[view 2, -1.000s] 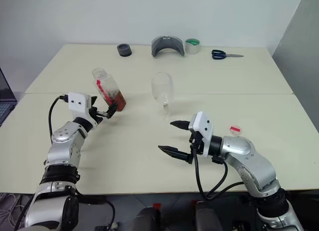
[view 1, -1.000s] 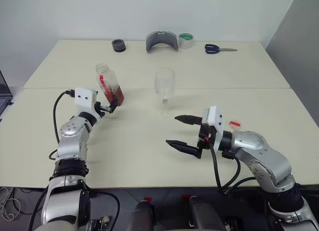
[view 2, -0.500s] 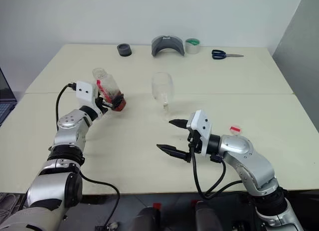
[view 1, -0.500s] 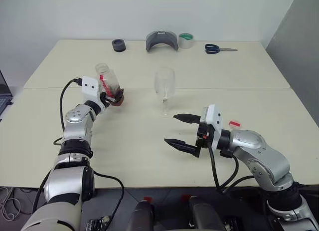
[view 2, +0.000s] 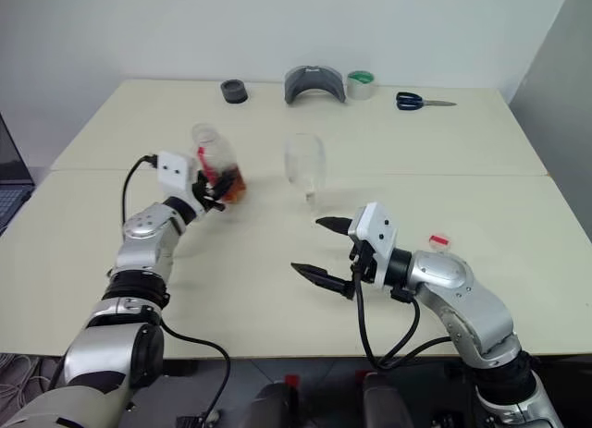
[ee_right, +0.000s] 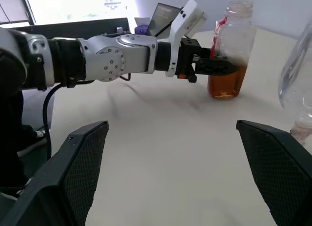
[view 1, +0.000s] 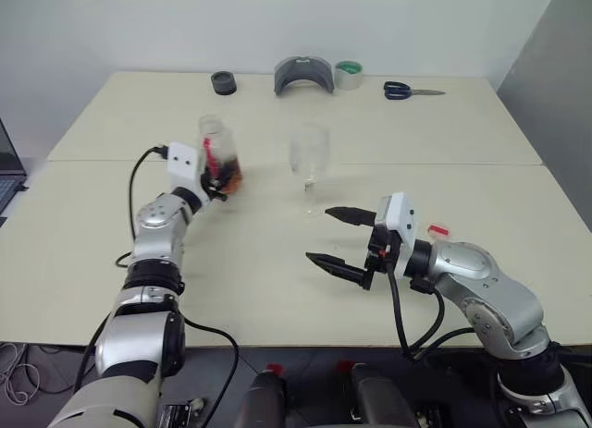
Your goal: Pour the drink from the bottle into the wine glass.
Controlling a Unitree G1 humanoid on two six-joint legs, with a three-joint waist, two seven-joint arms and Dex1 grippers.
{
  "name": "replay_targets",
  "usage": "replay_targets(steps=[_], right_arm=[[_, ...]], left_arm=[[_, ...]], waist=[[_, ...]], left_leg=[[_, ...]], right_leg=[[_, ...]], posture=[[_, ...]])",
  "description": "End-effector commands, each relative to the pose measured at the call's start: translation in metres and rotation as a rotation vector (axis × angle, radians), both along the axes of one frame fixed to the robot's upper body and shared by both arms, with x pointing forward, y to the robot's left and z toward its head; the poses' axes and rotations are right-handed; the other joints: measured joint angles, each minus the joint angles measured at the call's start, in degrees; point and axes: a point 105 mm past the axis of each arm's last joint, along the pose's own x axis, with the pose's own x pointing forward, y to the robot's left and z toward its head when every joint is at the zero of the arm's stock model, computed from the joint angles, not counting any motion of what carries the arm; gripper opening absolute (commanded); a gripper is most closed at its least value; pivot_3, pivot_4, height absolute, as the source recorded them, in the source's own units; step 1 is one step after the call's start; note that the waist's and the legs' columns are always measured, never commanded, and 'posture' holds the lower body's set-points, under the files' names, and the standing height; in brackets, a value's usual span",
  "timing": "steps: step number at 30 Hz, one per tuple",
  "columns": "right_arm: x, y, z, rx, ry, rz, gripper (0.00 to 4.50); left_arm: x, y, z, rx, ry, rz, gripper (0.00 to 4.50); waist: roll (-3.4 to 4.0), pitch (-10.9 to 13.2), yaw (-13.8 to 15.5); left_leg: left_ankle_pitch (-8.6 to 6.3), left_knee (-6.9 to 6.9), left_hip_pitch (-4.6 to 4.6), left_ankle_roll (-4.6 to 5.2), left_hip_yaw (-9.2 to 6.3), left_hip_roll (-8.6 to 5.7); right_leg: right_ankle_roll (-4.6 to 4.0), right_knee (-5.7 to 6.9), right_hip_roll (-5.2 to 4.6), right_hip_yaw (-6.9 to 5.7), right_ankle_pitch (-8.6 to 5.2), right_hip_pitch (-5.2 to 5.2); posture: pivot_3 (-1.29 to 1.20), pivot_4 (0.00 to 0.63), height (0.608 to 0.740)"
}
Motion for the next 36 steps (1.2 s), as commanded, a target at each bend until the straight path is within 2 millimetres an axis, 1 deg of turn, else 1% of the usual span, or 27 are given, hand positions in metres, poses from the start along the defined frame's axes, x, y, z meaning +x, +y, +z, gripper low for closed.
replay_targets(steps=[1, 2, 6, 9, 12, 15, 19, 22, 26, 31, 36], right_arm=[[0.001, -0.006, 0.02, 0.044, -0.075, -0.035, 4.5], [0.002, -0.007, 0.022, 0.051, -0.08, -0.045, 4.5], [0.007, -0.014, 0.035, 0.094, -0.109, -0.11, 4.5], [0.011, -0.016, 0.039, 0.111, -0.118, -0.141, 4.5], [0.017, -0.016, 0.042, 0.113, -0.136, -0.182, 4.5], [0.022, -0.016, 0.044, 0.114, -0.152, -0.213, 4.5], [0.032, -0.017, 0.046, 0.11, -0.2, -0.274, 4.5], [0.036, -0.018, 0.046, 0.115, -0.202, -0.275, 4.5], [0.038, -0.02, 0.045, 0.104, -0.183, -0.255, 4.5], [0.04, -0.025, 0.049, 0.106, -0.181, -0.256, 4.5], [0.042, -0.027, 0.05, 0.103, -0.185, -0.266, 4.5]], left_arm=[[-0.005, -0.025, 0.049, 0.08, -0.172, -0.067, 1.67], [-0.006, -0.029, 0.053, 0.104, -0.186, -0.077, 1.67], [-0.008, -0.051, 0.077, 0.266, -0.292, -0.107, 1.67], [-0.007, -0.057, 0.09, 0.374, -0.364, -0.097, 1.67], [-0.006, -0.06, 0.098, 0.464, -0.426, -0.078, 1.67], [-0.004, -0.06, 0.101, 0.523, -0.46, -0.067, 1.67], [-0.005, -0.059, 0.102, 0.724, -0.559, -0.059, 1.67], [-0.006, -0.059, 0.105, 0.806, -0.618, -0.047, 1.67], [-0.005, -0.058, 0.107, 0.865, -0.66, -0.038, 1.67], [-0.004, -0.055, 0.11, 0.96, -0.709, -0.02, 1.67], [0.0, -0.05, 0.115, 1.004, -0.727, 0.015, 1.67]], waist=[[0.0, 0.0, 0.01], [0.0, 0.0, 0.01], [0.0, 0.0, 0.04], [0.0, 0.0, -0.06], [0.0, 0.0, -0.12], [0.0, 0.0, -0.11], [0.0, 0.0, -0.12], [0.0, 0.0, -0.05], [0.0, 0.0, 0.0], [0.0, 0.0, -0.01], [0.0, 0.0, -0.04]], left_leg=[[0.0, -0.01, 0.0, 0.0, 0.01, 0.0], [0.0, -0.02, 0.01, 0.0, 0.01, 0.0], [0.0, -0.02, 0.02, 0.0, 0.02, -0.01], [0.0, -0.02, 0.02, 0.01, 0.03, -0.01], [0.0, -0.03, 0.03, 0.01, 0.04, -0.01], [0.0, -0.03, 0.03, 0.01, 0.05, -0.01], [0.0, -0.04, 0.04, 0.01, 0.07, -0.03], [0.0, -0.04, 0.02, 0.02, 0.06, -0.04], [0.0, -0.04, -0.02, 0.02, 0.06, -0.06], [-0.01, -0.04, -0.01, 0.02, 0.05, -0.06], [-0.01, -0.04, -0.01, 0.03, 0.06, -0.06]], right_leg=[[0.0, 0.0, 0.0, 0.01, 0.0, -0.01], [0.0, 0.0, 0.0, 0.01, 0.0, -0.01], [0.0, 0.02, 0.0, 0.02, 0.0, -0.01], [0.0, 0.02, 0.02, 0.02, 0.0, -0.01], [0.0, 0.03, 0.02, 0.03, 0.0, -0.02], [0.0, 0.03, 0.02, 0.04, 0.0, -0.03], [0.0, 0.03, 0.02, 0.05, 0.0, -0.03], [0.0, 0.03, 0.02, 0.04, 0.0, -0.05], [0.0, 0.02, -0.01, 0.03, 0.0, -0.06], [0.0, 0.04, -0.01, 0.03, 0.0, -0.06], [0.0, 0.05, 0.0, 0.03, 0.0, -0.06]], posture=[[0.0, 0.15, 0.74], [0.0, 0.15, 0.74], [0.0, 0.15, 0.74], [0.0, 0.15, 0.74], [0.0, 0.15, 0.74], [0.0, 0.15, 0.74], [0.0, 0.15, 0.74], [0.0, 0.15, 0.74], [0.0, 0.15, 0.74], [0.0, 0.15, 0.74], [0.0, 0.15, 0.74]])
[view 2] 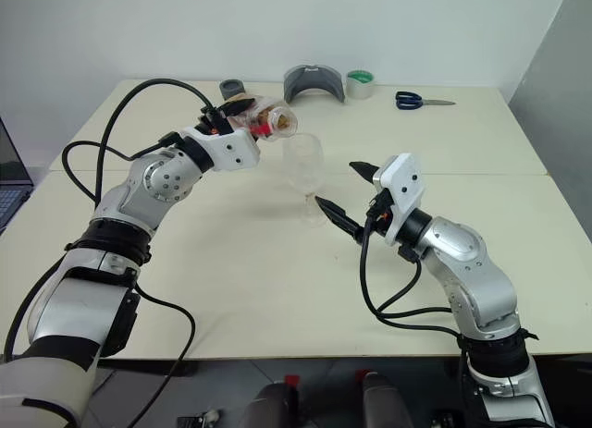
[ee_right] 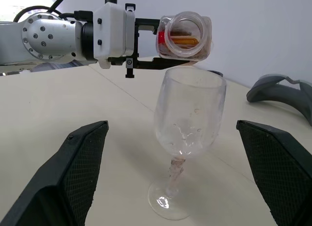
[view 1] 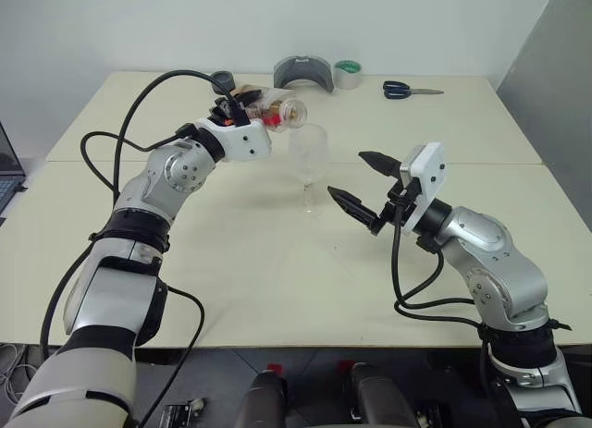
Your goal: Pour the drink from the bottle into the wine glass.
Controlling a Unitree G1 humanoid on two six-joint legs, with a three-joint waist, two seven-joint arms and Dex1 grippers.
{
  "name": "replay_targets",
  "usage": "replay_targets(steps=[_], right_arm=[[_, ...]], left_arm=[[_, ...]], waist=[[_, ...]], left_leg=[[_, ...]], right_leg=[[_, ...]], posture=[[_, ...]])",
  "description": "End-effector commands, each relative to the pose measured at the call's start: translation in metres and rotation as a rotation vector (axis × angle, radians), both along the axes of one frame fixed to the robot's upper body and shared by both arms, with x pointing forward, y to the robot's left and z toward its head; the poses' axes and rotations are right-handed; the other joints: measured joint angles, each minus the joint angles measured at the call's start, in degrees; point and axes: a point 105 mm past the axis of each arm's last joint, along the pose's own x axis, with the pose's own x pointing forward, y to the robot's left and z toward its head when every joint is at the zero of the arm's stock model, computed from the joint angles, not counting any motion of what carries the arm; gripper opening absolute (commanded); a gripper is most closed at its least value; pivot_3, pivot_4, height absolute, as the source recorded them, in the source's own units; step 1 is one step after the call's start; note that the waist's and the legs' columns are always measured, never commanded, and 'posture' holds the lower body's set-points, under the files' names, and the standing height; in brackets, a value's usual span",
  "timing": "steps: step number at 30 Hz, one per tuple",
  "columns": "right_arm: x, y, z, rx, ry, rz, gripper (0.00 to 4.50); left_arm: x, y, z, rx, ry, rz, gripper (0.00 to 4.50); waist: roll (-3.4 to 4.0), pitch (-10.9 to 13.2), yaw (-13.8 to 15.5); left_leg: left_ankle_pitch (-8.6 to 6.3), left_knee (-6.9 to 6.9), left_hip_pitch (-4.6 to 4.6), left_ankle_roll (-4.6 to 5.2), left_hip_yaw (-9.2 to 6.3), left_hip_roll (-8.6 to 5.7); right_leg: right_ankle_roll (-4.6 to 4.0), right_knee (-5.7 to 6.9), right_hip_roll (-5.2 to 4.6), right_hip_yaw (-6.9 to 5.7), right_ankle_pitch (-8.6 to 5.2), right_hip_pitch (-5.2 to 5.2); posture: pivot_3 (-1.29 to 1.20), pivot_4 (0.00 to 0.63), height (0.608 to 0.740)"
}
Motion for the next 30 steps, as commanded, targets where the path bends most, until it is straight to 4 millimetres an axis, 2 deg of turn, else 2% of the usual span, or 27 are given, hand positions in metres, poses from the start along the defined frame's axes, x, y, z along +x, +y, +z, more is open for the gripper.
replay_targets(steps=[1, 16, 30], right_arm=[[-0.002, -0.002, 0.012, 0.012, -0.041, 0.002, 4.5], [-0.013, 0.005, 0.007, -0.006, -0.045, 0.066, 4.5], [-0.015, 0.006, 0.005, -0.007, -0.035, 0.077, 4.5]], left_arm=[[-0.002, 0.0, 0.029, 0.015, -0.108, 0.0, 1.67], [0.005, 0.001, 0.038, 0.091, -0.181, 0.03, 1.67], [0.005, -0.002, 0.044, 0.142, -0.223, 0.029, 1.67]], waist=[[0.0, 0.0, -0.01], [0.0, 0.0, -0.02], [0.0, 0.0, -0.02]], left_leg=[[0.0, 0.0, 0.0, 0.0, 0.0, 0.0], [0.0, 0.0, -0.01, 0.0, 0.0, -0.02], [0.01, 0.01, -0.01, -0.01, 0.01, -0.02]], right_leg=[[0.0, 0.01, 0.0, 0.0, 0.0, 0.0], [0.0, 0.01, 0.0, 0.0, 0.0, 0.0], [0.0, 0.02, -0.01, 0.0, 0.0, -0.01]], posture=[[0.0, 0.15, 0.74], [0.0, 0.15, 0.74], [0.0, 0.15, 0.74]])
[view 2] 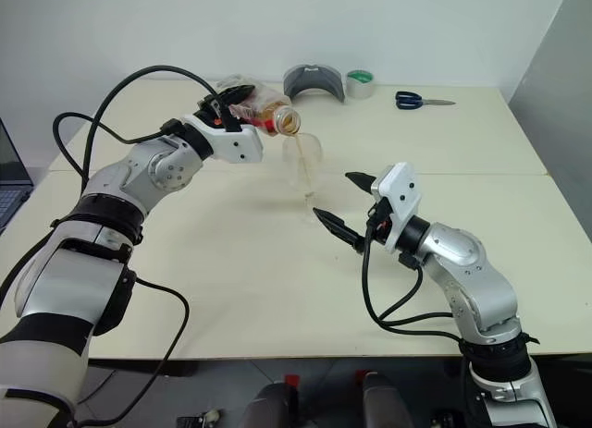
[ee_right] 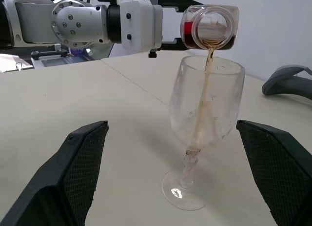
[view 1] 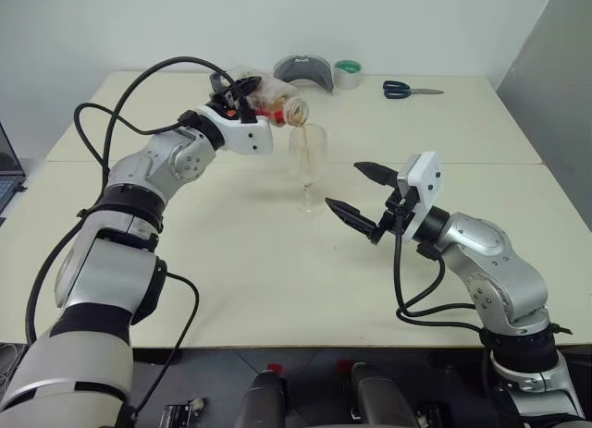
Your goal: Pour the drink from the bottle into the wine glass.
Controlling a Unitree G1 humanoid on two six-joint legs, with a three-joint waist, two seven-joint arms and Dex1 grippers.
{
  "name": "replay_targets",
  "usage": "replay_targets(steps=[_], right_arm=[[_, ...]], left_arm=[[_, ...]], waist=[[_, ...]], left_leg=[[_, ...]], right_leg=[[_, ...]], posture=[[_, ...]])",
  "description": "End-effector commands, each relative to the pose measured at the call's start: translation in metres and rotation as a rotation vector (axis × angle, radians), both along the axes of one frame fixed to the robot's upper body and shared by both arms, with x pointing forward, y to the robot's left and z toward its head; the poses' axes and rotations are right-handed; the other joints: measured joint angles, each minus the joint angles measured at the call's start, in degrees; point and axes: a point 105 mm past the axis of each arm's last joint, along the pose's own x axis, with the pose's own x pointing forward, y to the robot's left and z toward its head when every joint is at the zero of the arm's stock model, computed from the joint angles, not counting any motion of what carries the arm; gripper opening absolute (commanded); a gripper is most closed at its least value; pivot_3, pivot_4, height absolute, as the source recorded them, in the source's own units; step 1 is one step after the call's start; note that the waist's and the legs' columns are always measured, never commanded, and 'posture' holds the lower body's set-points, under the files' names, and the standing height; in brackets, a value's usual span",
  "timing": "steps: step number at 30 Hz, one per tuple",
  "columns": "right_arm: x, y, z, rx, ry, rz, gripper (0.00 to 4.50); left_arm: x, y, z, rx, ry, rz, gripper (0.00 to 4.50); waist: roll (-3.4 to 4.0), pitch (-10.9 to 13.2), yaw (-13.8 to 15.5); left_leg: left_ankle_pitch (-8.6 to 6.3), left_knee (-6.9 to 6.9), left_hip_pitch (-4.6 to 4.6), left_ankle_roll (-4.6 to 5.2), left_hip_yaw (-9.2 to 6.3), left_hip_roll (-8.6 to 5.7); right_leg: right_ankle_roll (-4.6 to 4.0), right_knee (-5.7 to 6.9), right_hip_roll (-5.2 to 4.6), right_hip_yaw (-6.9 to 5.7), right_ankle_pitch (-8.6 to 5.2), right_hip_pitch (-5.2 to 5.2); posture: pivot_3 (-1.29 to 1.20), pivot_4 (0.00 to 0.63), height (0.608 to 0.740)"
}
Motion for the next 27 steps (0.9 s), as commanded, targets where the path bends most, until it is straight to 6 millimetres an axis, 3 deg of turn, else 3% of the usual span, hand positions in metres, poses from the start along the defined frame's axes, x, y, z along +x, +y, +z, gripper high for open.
replay_targets(steps=[1, 27], right_arm=[[-0.009, 0.004, 0.013, 0.012, -0.068, 0.026, 4.5], [-0.01, 0.005, 0.013, 0.052, -0.076, 0.019, 4.5]], left_arm=[[-0.003, 0.001, 0.029, -0.006, -0.087, -0.006, 1.67], [-0.003, 0.006, 0.046, 0.036, -0.142, 0.018, 1.67]], waist=[[0.0, 0.0, -0.01], [0.0, 0.0, -0.05]], left_leg=[[0.0, 0.0, 0.0, 0.0, 0.0, 0.0], [0.0, 0.01, 0.0, 0.0, 0.01, 0.0]], right_leg=[[0.0, 0.0, 0.0, 0.0, 0.0, 0.0], [0.0, 0.02, 0.0, 0.0, 0.0, -0.01]], posture=[[0.0, 0.15, 0.74], [0.0, 0.15, 0.74]])
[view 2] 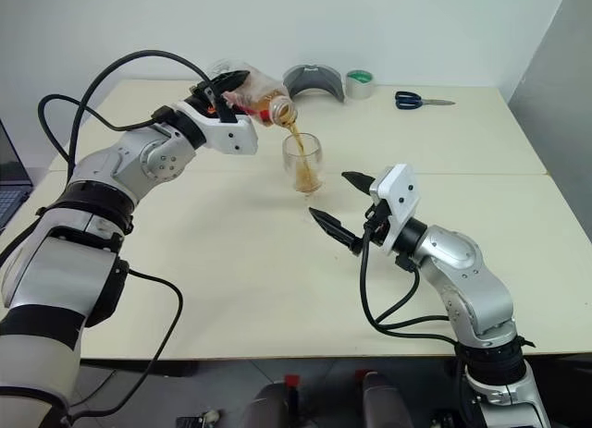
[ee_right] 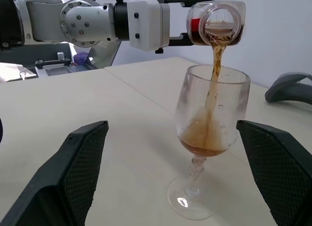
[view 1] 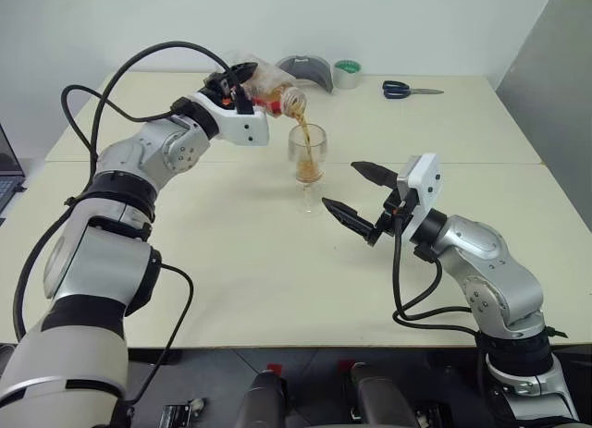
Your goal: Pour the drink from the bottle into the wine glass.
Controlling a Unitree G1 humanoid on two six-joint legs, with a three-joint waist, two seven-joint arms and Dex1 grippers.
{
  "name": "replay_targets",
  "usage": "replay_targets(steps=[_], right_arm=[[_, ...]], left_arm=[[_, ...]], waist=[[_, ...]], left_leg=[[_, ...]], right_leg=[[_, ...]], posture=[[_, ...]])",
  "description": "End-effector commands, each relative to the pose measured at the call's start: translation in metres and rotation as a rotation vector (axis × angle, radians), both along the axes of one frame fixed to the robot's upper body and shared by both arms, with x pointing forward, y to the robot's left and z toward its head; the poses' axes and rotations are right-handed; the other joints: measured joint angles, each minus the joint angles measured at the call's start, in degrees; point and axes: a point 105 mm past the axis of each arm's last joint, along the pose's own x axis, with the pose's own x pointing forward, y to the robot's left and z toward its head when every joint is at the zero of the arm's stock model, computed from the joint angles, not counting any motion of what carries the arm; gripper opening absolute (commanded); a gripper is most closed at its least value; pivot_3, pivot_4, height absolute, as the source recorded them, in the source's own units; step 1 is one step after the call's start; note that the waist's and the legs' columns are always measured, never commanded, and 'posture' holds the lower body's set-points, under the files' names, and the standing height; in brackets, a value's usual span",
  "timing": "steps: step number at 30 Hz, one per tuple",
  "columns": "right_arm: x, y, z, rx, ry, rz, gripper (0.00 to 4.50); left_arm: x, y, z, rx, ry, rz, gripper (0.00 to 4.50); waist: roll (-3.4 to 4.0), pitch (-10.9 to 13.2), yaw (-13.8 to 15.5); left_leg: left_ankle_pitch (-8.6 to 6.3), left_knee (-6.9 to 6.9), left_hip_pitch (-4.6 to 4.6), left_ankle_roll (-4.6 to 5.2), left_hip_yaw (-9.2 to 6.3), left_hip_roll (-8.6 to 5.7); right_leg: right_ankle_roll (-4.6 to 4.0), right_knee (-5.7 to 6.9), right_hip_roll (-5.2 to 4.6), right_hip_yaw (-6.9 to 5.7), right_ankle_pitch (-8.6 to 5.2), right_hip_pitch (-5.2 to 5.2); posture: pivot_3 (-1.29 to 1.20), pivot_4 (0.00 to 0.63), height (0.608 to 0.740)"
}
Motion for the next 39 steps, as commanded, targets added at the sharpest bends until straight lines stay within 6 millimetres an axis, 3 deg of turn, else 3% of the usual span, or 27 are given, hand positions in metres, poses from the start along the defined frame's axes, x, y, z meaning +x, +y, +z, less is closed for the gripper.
replay_targets(steps=[1, 39], right_arm=[[-0.0058, -0.0002, 0.011, 0.016, -0.061, 0.003, 4.5], [-0.0072, 0.0035, 0.0052, 0.015, -0.039, 0.013, 4.5]], left_arm=[[-0.0051, -0.0011, 0.0308, -0.01, -0.093, -0.014, 1.67], [-0.0066, -0.0032, 0.037, 0.037, -0.133, -0.019, 1.67]], waist=[[0.0, 0.0, 0.0], [0.0, 0.0, -0.01]], left_leg=[[0.0, 0.0, 0.0, 0.0, 0.0, 0.0], [0.0, 0.01, 0.0, 0.0, 0.01, 0.0]], right_leg=[[0.0, 0.0, 0.0, 0.0, 0.0, 0.0], [0.0, 0.02, 0.0, 0.0, 0.0, 0.0]], posture=[[0.0, 0.15, 0.74], [0.0, 0.15, 0.74]])
